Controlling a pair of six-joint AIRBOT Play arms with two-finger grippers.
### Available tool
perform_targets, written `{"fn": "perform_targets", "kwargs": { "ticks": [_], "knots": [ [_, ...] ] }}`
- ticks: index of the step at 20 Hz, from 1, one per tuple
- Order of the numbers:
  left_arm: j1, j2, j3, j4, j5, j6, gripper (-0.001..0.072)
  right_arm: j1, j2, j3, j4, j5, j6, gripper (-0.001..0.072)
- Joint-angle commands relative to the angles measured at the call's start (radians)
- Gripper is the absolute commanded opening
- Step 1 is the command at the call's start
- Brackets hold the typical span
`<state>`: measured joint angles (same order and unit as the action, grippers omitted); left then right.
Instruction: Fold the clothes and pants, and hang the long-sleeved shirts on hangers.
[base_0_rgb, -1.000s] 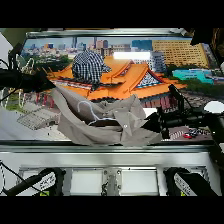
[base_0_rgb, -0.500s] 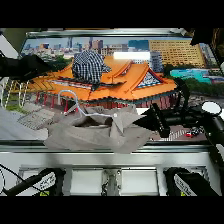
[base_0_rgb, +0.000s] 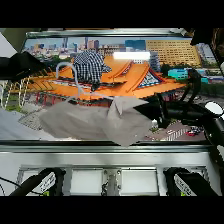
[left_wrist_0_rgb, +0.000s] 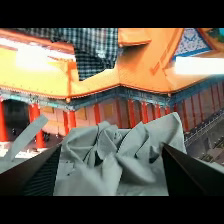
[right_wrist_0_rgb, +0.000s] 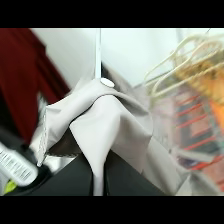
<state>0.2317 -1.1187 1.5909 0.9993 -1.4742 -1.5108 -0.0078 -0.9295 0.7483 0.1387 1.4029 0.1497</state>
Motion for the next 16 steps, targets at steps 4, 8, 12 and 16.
{"fn": "perform_targets", "kwargs": {
  "ticks": [4, 8, 12, 16],
  "knots": [
    [0.0, 0.18, -0.228, 0.026, 0.126, -0.003, 0.0011, -0.111, 0.099, 0.054, 0.056, -0.362, -0.053, 0.0013],
    [-0.001, 0.244, -0.292, 0.025, 0.148, -0.004, 0.0015, -0.275, 0.174, 0.08, -0.056, -0.534, -0.051, 0.0013],
    [-0.001, 0.287, -0.365, 0.025, 0.15, -0.004, 0.0015, -0.424, 0.254, 0.08, -0.075, -0.664, -0.078, 0.0017],
    [-0.003, 0.308, -0.43, 0.018, 0.151, -0.005, 0.0015, -0.477, 0.296, 0.08, -0.073, -0.663, -0.102, 0.0019]
  ]
}}
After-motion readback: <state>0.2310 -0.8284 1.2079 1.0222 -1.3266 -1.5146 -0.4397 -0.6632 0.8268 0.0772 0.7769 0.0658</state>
